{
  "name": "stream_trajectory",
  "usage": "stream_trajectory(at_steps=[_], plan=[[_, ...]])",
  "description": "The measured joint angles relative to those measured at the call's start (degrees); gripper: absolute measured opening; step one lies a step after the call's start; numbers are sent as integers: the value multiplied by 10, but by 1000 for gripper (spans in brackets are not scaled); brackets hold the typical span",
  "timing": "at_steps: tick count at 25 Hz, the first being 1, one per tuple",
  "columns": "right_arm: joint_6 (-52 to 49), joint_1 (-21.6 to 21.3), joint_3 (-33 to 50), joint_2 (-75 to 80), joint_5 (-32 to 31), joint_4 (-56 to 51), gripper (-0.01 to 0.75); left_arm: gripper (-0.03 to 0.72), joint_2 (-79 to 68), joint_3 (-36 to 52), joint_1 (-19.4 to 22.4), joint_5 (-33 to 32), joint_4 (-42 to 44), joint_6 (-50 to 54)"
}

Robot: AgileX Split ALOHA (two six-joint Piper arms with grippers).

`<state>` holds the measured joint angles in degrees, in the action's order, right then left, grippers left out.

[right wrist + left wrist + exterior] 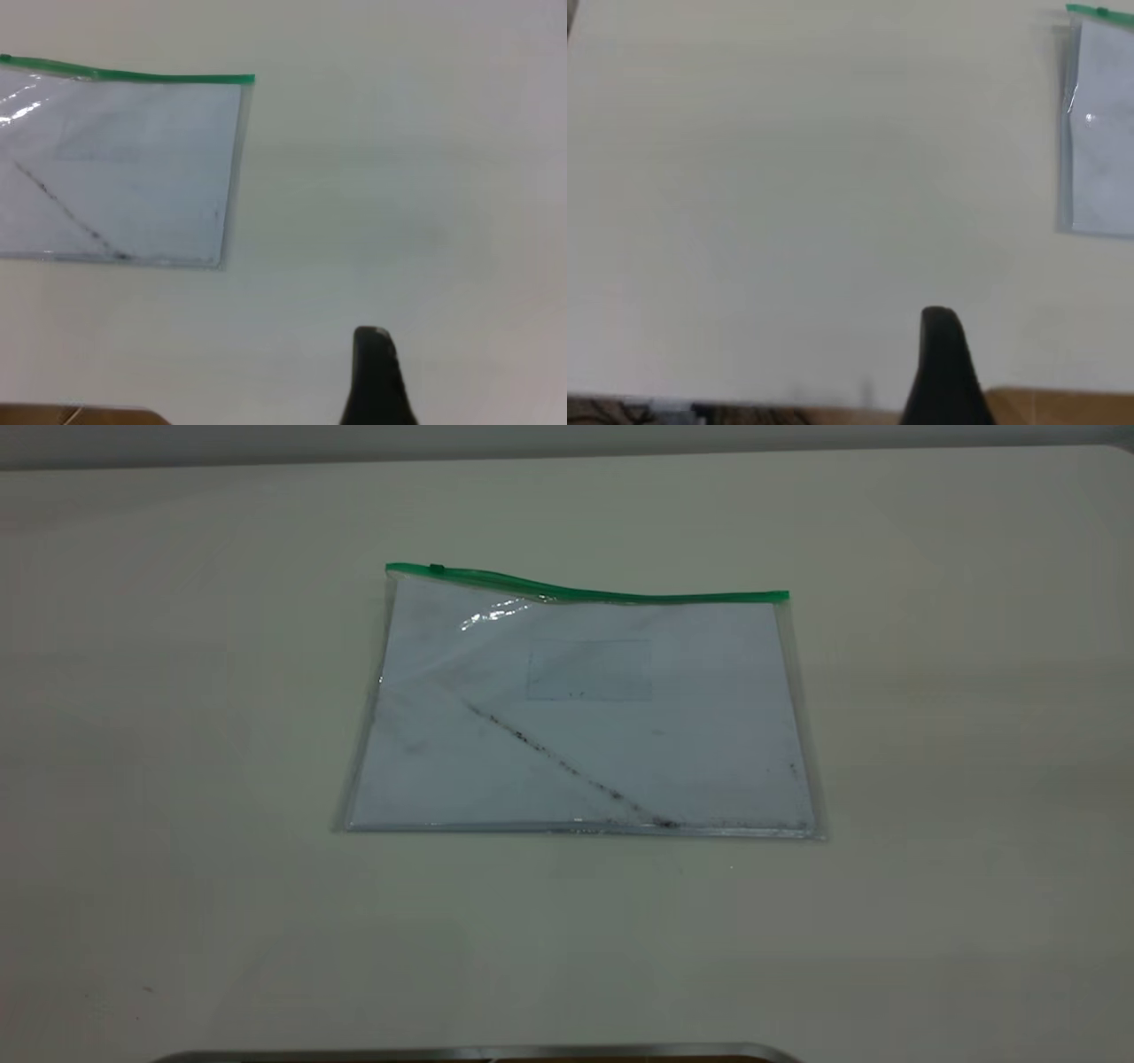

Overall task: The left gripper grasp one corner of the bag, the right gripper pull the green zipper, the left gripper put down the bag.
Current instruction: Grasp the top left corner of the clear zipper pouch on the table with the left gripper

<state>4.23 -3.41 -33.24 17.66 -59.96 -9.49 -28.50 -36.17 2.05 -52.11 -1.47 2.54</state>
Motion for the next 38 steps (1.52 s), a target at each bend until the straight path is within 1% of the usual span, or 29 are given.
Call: stream_trajectory(at_steps=[4, 8, 13, 15, 18, 23, 26, 31, 34, 38], plan=[[4, 0, -7, 103, 57, -5, 576, 590, -154, -2, 0, 117, -26, -2], [6, 0, -7, 179, 98, -24, 576, 590, -293, -14, 0, 202, -99, -12], [18, 0, -11, 260, 143, -51, 576, 590, -453, -42, 0, 292, -160, -90], [19, 0, -18, 295, 167, -56, 576, 590, -525, -70, 0, 315, -186, -123], [31, 0, -35, 355, 200, -60, 576, 590, -629, -135, -7, 313, -234, -186], [69, 0, -58, 448, 246, -60, 576, 590, -793, -260, -21, 270, -316, -333], [81, 0, -70, 491, 256, -61, 576, 590, -867, -333, -21, 241, -369, -416], [85, 1, -81, 534, 278, -61, 576, 590, -965, -423, -21, 194, -458, -546], [96, 1, -81, 539, 286, -61, 576, 590, -1015, -463, -21, 172, -480, -590], [101, 1, -81, 541, 290, -61, 576, 590, -1072, -505, -22, 168, -483, -609]])
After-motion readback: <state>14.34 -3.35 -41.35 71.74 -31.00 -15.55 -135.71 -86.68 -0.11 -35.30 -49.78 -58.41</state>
